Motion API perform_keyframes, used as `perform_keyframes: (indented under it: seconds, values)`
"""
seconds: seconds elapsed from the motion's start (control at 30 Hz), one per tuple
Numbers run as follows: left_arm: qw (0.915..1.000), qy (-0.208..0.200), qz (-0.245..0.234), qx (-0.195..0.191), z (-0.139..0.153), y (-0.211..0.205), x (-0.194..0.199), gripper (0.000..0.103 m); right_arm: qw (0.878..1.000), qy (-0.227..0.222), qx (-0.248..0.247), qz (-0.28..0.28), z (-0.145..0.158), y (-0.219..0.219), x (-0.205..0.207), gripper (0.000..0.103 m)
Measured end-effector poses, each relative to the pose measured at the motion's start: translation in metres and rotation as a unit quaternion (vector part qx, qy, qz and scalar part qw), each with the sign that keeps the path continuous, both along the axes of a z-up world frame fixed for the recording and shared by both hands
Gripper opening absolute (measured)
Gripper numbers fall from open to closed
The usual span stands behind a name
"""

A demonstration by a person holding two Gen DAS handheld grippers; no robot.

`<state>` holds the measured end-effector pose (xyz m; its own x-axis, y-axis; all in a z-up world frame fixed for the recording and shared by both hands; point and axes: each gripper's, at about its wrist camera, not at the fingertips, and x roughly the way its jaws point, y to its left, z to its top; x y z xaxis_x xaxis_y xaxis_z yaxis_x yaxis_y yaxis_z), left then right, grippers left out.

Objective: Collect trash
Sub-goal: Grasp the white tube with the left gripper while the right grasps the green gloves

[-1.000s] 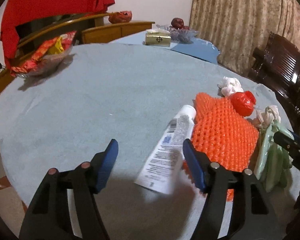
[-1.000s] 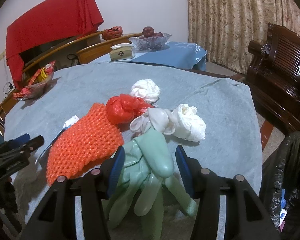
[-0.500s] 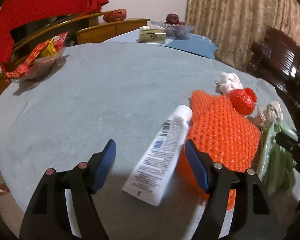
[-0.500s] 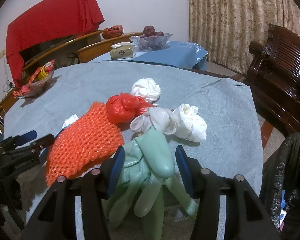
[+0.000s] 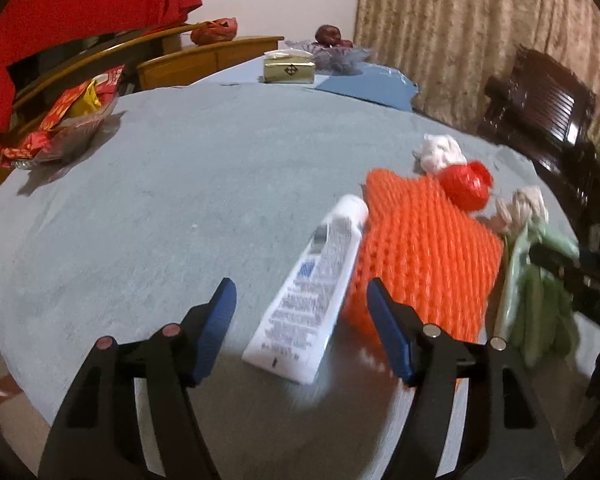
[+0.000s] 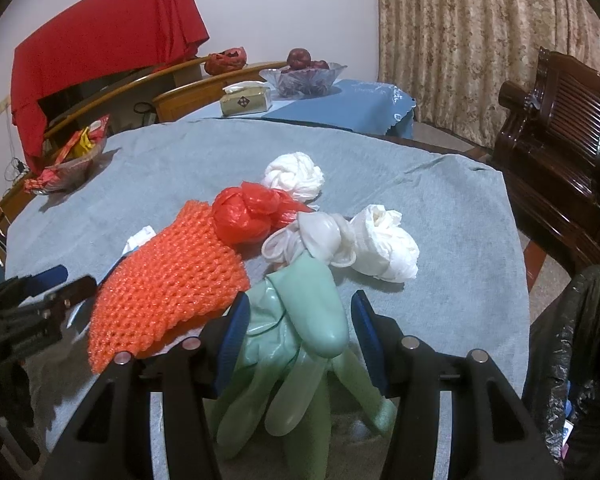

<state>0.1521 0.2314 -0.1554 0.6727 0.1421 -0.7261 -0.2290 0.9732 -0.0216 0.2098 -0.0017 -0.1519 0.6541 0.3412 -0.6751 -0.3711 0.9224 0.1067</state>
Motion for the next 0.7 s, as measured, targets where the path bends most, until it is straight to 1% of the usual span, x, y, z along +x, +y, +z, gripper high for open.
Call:
perform_keyframes:
  seconds: [0.13,0.2,0.23,0.27,0.33,0.37,0.43,0.5,0.63,0.7]
  values:
    - [0.9998,0.018,0.006,0.005,-0.011,0.005,-0.008,0.066,1.000,0.001,0.000,0.000,0.000,0.000,0.000,0.052]
    - [0.9996,0.026,0.008,-0.001,-0.015,0.009,-0.010,0.063,1.000,0.001,0.000,0.000,0.000,0.000,0.000,0.052]
    - [0.9995,0.029,0.008,-0.006,-0.017,0.011,-0.010,0.057,1.000,0.001,0.000,0.000,0.000,0.000,0.000,0.052]
    - [0.9995,0.030,0.006,-0.013,-0.019,0.014,-0.009,0.049,1.000,0.001,-0.001,0.000,-0.001,0.001,0.000,0.052]
    - [0.9991,0.025,0.006,-0.035,-0.020,0.018,-0.008,0.044,1.000,0.002,-0.001,0.001,-0.001,0.002,-0.001,0.052]
    - [0.9990,0.021,0.008,-0.039,-0.019,0.019,-0.008,0.038,1.000,0.002,-0.003,0.001,-0.001,0.002,-0.001,0.052]
    - [0.9989,0.011,0.011,-0.043,-0.014,0.020,-0.006,0.031,1.000,0.002,-0.003,0.001,-0.002,0.003,-0.002,0.052]
    - [0.9986,0.010,0.011,-0.051,-0.013,0.019,-0.003,0.031,1.000,0.003,-0.003,0.002,-0.002,0.003,-0.002,0.052]
    - [0.9986,0.017,0.021,-0.046,-0.017,0.020,0.013,0.032,1.000,0.002,-0.003,0.003,0.000,0.002,-0.002,0.052]
    - [0.9981,0.022,0.027,-0.051,-0.019,0.024,0.019,0.032,1.000,0.002,-0.003,0.003,0.000,0.003,-0.002,0.052]
